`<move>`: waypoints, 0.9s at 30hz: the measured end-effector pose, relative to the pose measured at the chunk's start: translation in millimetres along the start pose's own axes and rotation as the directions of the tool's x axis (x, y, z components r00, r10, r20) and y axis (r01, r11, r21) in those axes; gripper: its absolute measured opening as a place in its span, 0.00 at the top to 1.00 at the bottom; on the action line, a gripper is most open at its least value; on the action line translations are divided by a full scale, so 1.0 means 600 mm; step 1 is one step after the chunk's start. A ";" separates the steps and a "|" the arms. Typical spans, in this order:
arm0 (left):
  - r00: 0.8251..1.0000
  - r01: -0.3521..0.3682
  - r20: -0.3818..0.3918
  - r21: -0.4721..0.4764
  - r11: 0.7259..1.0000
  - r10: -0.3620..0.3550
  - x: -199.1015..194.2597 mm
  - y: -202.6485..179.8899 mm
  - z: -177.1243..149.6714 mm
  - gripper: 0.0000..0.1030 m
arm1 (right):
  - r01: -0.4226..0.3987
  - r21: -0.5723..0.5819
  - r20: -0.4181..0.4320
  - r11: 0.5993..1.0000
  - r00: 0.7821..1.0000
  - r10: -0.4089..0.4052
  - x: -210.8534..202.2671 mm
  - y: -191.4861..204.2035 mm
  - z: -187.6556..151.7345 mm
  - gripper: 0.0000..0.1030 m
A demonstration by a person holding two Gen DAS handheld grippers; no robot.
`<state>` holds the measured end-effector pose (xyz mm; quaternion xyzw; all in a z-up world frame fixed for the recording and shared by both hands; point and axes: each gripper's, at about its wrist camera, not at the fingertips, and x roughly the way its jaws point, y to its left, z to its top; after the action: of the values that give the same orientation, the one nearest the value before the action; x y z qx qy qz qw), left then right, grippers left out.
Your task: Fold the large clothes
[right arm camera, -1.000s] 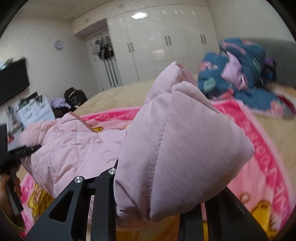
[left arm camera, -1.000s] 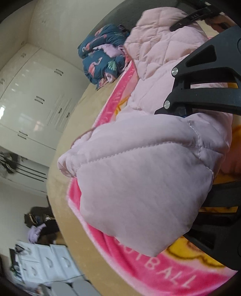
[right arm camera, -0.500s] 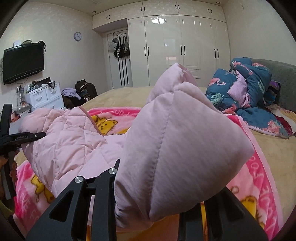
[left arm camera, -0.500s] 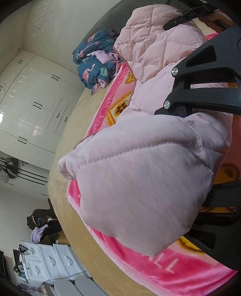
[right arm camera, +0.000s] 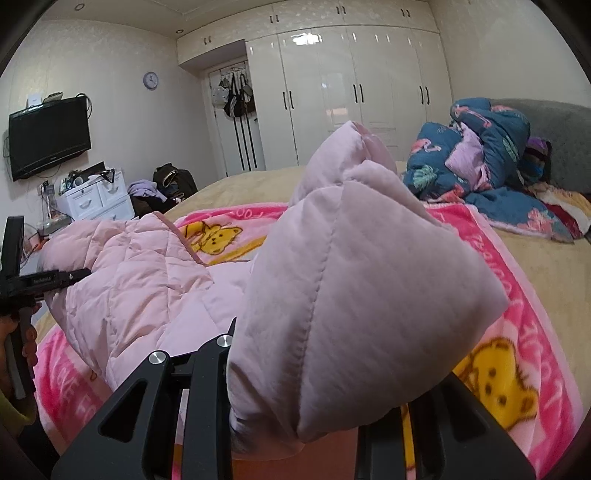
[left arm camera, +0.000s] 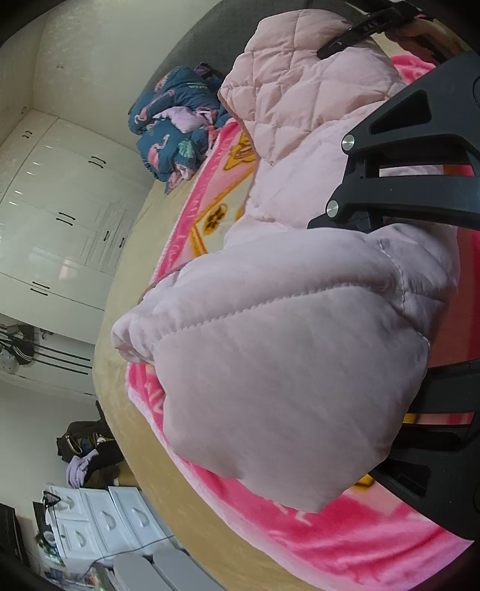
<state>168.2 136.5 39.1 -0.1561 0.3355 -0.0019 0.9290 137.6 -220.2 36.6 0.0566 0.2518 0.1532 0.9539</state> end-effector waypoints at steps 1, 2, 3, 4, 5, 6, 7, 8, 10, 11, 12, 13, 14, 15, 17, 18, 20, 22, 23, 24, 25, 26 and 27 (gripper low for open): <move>1.000 -0.005 -0.001 0.007 1.000 0.005 0.000 0.001 -0.005 0.70 | 0.000 0.004 -0.001 1.000 1.000 0.000 -0.001 -0.001 -0.006 0.75; 1.000 -0.012 -0.003 0.015 1.000 0.012 -0.001 0.000 -0.010 0.70 | 0.001 0.009 -0.003 1.000 1.000 -0.001 -0.002 -0.004 -0.011 0.75; 1.000 -0.013 -0.008 0.017 1.000 0.013 0.000 0.002 -0.015 0.70 | 0.001 0.020 -0.007 1.000 1.000 0.000 -0.003 -0.008 -0.017 0.75; 1.000 -0.017 -0.012 0.019 1.000 0.017 0.000 0.003 -0.020 0.70 | 0.002 0.028 -0.010 1.000 1.000 -0.002 -0.005 -0.009 -0.023 0.75; 1.000 -0.020 -0.015 0.023 1.000 0.021 0.000 0.004 -0.025 0.70 | 0.004 0.037 -0.013 0.999 1.000 -0.003 -0.006 -0.013 -0.028 0.75; 1.000 -0.024 -0.019 0.025 0.999 0.024 0.000 0.006 -0.029 0.70 | 0.004 0.046 -0.015 0.999 1.000 -0.003 -0.008 -0.014 -0.034 0.75; 0.999 -0.027 -0.023 0.026 0.999 0.028 0.000 0.008 -0.034 0.70 | 0.003 0.062 -0.019 0.998 1.000 -0.002 -0.009 -0.021 -0.041 0.75; 0.999 -0.029 -0.028 0.025 0.999 0.030 0.001 0.012 -0.039 0.70 | 0.005 0.075 -0.025 0.997 1.000 -0.003 -0.010 -0.027 -0.048 0.75; 0.999 -0.036 -0.033 0.035 0.999 0.038 0.001 0.014 -0.050 0.69 | 0.004 0.105 -0.036 0.994 0.999 0.000 -0.012 -0.035 -0.064 0.74; 0.999 -0.038 -0.037 0.038 0.999 0.039 0.001 0.014 -0.054 0.69 | 0.007 0.119 -0.044 0.993 0.999 -0.002 -0.013 -0.041 -0.072 0.74; 0.998 -0.036 -0.042 0.038 0.999 0.038 0.002 0.017 -0.058 0.69 | 0.010 0.133 -0.049 0.991 0.999 -0.004 -0.013 -0.045 -0.080 0.74; 0.998 -0.036 -0.045 0.040 0.999 0.038 0.002 0.018 -0.061 0.69 | 0.012 0.149 -0.052 0.989 0.999 -0.004 -0.014 -0.049 -0.087 0.73; 0.998 -0.036 -0.047 0.043 0.998 0.038 0.003 0.020 -0.066 0.68 | 0.014 0.171 -0.057 0.985 0.998 -0.004 -0.013 -0.056 -0.095 0.73; 0.998 -0.036 -0.048 0.045 0.998 0.039 0.003 0.021 -0.068 0.68 | 0.015 0.186 -0.059 0.982 0.998 -0.004 -0.013 -0.059 -0.101 0.73; 0.997 -0.043 -0.056 0.050 0.998 0.046 0.006 0.025 -0.074 0.67 | 0.025 0.224 -0.074 0.974 0.997 -0.009 -0.009 -0.070 -0.117 0.71; 0.997 -0.043 -0.059 0.050 0.998 0.046 0.007 0.027 -0.075 0.67 | 0.032 0.244 -0.085 0.969 0.996 -0.011 -0.006 -0.076 -0.123 0.71; 0.997 -0.042 -0.060 0.051 0.998 0.045 0.009 0.028 -0.078 0.66 | 0.039 0.298 -0.106 0.954 0.994 -0.008 -0.001 -0.092 -0.134 0.67; 0.997 -0.042 -0.060 0.046 0.998 0.044 0.011 0.030 -0.080 0.66 | 0.042 0.384 -0.128 0.922 0.992 0.008 0.006 -0.108 -0.145 0.62; 0.997 -0.043 -0.061 0.044 0.998 0.046 0.013 0.031 -0.081 0.65 | 0.043 0.419 -0.137 0.907 0.990 0.016 0.010 -0.118 -0.150 0.59; 0.997 -0.043 -0.061 0.041 0.998 0.046 0.013 0.034 -0.083 0.65 | 0.048 0.458 -0.150 0.888 0.988 0.024 0.014 -0.126 -0.158 0.56; 0.997 -0.044 -0.062 0.042 0.998 0.047 0.014 0.034 -0.085 0.65 | 0.057 0.478 -0.162 0.877 0.987 0.024 0.017 -0.132 -0.163 0.52; 0.997 -0.046 -0.064 0.044 0.998 0.049 0.015 0.035 -0.086 0.64 | 0.066 0.506 -0.174 0.860 0.984 0.027 0.021 -0.139 -0.171 0.46; 0.997 -0.046 -0.064 0.042 0.998 0.049 0.015 0.035 -0.087 0.63 | 0.072 0.525 -0.184 0.848 0.983 0.030 0.023 -0.142 -0.177 0.42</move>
<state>140.5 140.5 -10.9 -0.1291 0.3692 0.0083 0.9203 118.7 -293.1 -77.5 0.3001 0.3723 0.0720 0.8753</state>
